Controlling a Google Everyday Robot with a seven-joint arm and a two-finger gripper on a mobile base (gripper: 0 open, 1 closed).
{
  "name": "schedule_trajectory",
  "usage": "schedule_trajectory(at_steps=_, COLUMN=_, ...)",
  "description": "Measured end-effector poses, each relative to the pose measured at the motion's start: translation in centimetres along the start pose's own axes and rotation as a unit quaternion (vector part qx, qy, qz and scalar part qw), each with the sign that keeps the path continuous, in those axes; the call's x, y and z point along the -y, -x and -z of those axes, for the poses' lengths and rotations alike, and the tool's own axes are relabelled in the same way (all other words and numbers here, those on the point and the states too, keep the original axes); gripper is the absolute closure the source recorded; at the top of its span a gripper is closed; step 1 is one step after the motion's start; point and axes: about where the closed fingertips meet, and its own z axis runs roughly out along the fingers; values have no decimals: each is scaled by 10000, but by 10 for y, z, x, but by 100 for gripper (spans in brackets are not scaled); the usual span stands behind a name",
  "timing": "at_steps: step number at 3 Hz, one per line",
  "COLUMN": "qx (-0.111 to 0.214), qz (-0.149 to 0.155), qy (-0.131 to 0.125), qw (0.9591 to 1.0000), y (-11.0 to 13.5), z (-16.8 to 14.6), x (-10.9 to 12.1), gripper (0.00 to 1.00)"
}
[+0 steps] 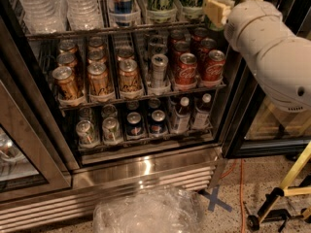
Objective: Pick green can from top shelf of fridge
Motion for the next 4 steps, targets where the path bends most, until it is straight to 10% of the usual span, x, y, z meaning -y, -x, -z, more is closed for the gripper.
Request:
schedule_trajectory(at_steps=2, qx=-607, qz=33, qy=769, qw=9952, y=-35, z=51, x=-28, gripper=100)
schedule_trajectory(at_steps=4, qx=-689, qz=-168, qy=997, qw=9925, y=-36, z=61, x=-46, gripper=100)
